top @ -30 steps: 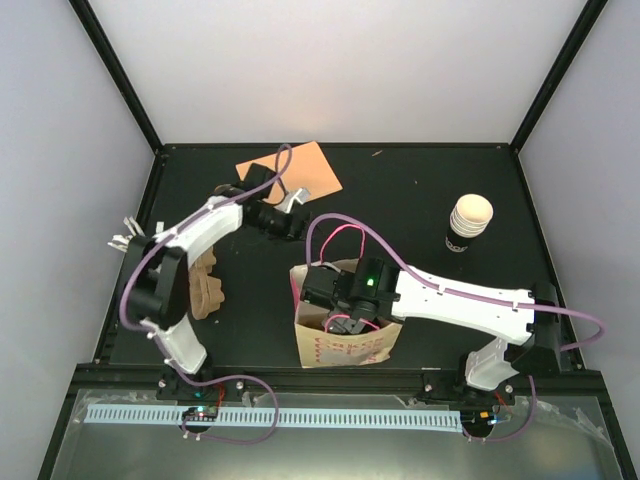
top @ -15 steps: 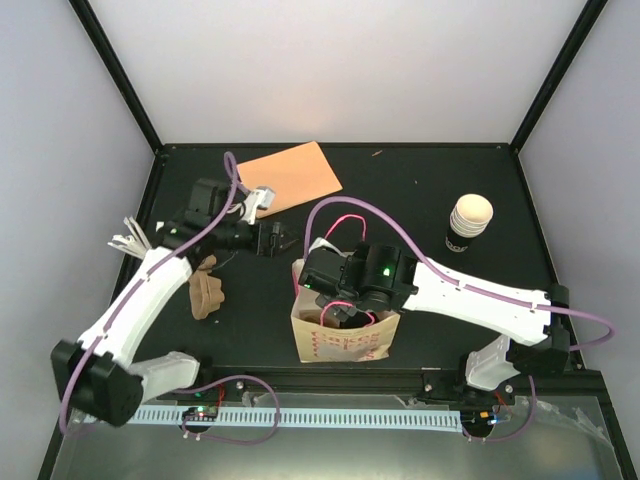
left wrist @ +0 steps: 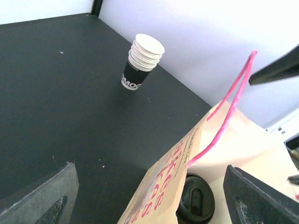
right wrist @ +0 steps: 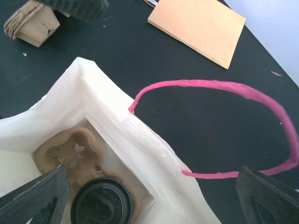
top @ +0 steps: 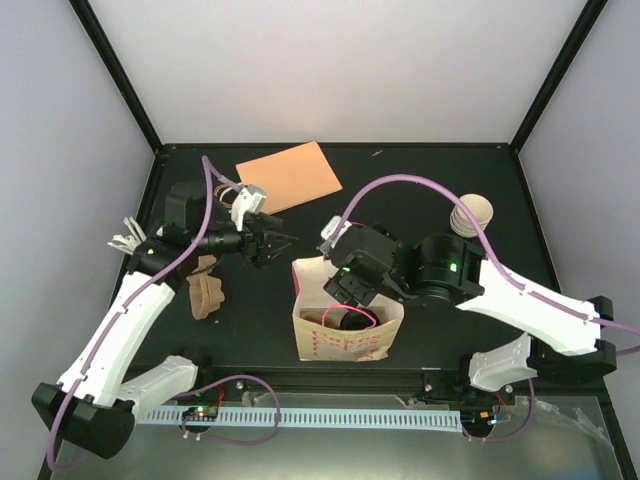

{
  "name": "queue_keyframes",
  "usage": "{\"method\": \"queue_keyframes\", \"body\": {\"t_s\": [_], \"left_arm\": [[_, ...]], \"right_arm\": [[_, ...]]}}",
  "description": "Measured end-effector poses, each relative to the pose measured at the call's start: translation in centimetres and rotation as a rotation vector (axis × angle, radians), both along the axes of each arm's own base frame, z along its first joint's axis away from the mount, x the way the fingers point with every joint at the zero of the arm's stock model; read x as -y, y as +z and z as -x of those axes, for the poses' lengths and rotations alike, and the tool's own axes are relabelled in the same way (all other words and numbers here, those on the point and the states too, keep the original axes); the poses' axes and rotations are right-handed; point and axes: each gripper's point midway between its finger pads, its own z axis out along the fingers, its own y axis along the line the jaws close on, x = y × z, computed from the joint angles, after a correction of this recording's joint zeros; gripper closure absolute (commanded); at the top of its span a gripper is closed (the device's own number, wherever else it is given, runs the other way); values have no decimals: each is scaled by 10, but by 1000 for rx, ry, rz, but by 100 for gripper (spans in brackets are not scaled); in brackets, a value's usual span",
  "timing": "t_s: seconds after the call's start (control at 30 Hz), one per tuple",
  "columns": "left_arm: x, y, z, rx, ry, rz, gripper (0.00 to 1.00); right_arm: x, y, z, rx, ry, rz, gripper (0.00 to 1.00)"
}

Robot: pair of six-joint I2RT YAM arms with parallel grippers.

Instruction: Pack the takeout coffee

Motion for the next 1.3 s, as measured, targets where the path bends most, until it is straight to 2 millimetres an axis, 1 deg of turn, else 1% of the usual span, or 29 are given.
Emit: {"method": "queue_keyframes", "body": {"t_s": [0.07, 0.13, 0.2, 0.27, 0.37, 0.43, 0.5, 0.6, 0.73, 0.83, 0.9, 1.07, 1.1, 1.13, 1.27, 1.3], "left_arm": [[5, -1, 2, 9, -42, 1, 17], [10, -3, 4, 11, -77, -1, 17], [18, -7, 8, 9, -118, -7, 17], [29, -9, 14, 8, -166, -14, 17], [49, -5, 25, 33, -244, -32, 17], [60, -1, 29, 55, -283, -46, 19], [68, 2, 29, 73, -305, -65, 23], [77, -3, 24, 79, -319, -99, 29], [90, -19, 24, 61, -348, -170, 29], [100, -30, 26, 58, -377, -229, 30], [104, -36, 26, 56, -386, -260, 32], [107, -50, 24, 32, -403, -340, 46], [107, -52, 23, 27, -403, -354, 52], [107, -55, 22, 20, -404, -369, 60], [107, -64, 19, -4, -406, -421, 96], [106, -65, 18, -12, -403, -428, 98]], "right_arm": [[2, 6, 1, 3, 3, -22, 0], [4, 14, -4, 10, -13, -50, 0], [9, 23, -13, 18, -53, -86, 0], [19, 33, -25, 30, -108, -134, 0], [39, 53, -39, 59, -193, -227, 0], [55, 67, -44, 84, -241, -296, 0], [70, 79, -47, 111, -283, -355, 0], [93, 94, -51, 161, -355, -432, 0], [109, 101, -54, 200, -410, -482, 0], [113, 101, -57, 214, -433, -494, 0], [113, 99, -58, 215, -440, -495, 0], [112, 92, -60, 214, -449, -481, 0], [113, 91, -60, 215, -450, -481, 0], [113, 91, -60, 217, -452, -482, 0], [115, 94, -60, 228, -457, -495, 0], [116, 94, -60, 231, -459, -498, 0]]}}
